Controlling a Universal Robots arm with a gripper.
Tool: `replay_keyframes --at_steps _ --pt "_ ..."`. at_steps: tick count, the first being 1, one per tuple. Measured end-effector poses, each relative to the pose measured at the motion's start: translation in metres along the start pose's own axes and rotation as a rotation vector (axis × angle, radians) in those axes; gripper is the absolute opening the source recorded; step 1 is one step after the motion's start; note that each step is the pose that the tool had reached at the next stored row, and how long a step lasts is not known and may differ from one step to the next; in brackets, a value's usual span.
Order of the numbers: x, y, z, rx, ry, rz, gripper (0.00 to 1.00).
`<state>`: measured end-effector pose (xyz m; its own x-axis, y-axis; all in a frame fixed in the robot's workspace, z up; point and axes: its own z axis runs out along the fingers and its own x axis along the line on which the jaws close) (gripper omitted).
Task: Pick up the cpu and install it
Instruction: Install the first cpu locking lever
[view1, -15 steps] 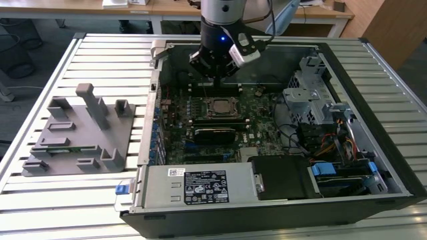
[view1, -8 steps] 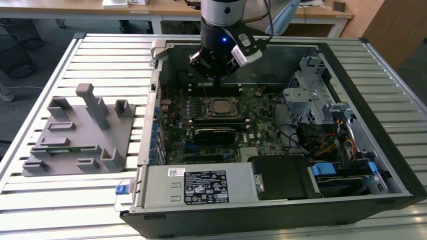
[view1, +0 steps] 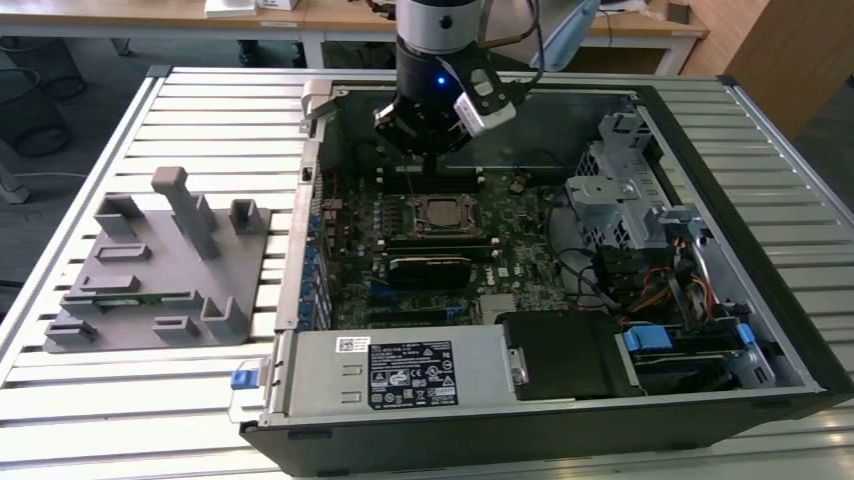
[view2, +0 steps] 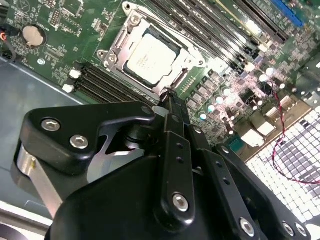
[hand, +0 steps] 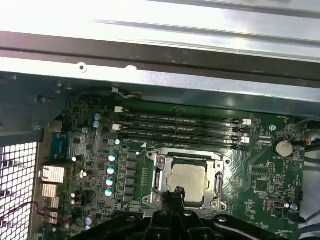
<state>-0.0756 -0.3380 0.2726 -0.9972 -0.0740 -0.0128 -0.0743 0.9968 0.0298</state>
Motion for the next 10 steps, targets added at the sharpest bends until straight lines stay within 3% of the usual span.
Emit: replay_keyframes --at_steps 10 --pt "0.0020 0.0001 0.0000 0.0000 0.0000 0.000 0.11"
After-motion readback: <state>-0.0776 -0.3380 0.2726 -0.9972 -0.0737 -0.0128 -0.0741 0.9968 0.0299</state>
